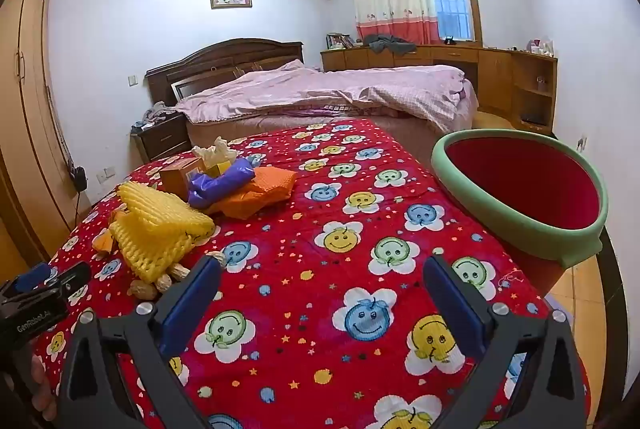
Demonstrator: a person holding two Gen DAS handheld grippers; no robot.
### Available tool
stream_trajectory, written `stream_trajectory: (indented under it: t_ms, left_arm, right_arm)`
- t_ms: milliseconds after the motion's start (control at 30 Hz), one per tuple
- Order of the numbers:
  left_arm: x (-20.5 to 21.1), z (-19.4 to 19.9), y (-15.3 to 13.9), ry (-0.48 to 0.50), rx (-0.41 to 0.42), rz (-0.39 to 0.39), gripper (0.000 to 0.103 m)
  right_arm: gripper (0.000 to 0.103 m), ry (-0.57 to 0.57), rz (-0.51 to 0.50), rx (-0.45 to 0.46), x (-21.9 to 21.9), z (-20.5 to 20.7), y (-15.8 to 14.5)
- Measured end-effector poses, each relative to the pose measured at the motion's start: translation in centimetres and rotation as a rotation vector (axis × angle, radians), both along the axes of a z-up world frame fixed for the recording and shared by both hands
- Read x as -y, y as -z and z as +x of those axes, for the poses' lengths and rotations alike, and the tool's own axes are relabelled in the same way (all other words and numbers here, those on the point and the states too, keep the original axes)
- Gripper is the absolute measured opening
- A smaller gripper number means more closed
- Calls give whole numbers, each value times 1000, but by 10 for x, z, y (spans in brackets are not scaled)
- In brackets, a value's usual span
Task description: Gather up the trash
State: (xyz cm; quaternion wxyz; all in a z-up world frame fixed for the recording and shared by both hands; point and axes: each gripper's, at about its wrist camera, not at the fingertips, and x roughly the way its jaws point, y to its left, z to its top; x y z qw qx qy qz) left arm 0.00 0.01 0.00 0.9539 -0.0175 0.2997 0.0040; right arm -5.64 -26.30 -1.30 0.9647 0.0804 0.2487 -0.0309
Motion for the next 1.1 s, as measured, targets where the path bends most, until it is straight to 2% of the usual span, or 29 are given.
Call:
stream_trajectory:
  t_ms: [1100]
  left_arm:
    - [0, 0, 0, 0, -2, -6, 95]
  right_arm:
    - [103, 1, -26, -4, -7, 0, -1]
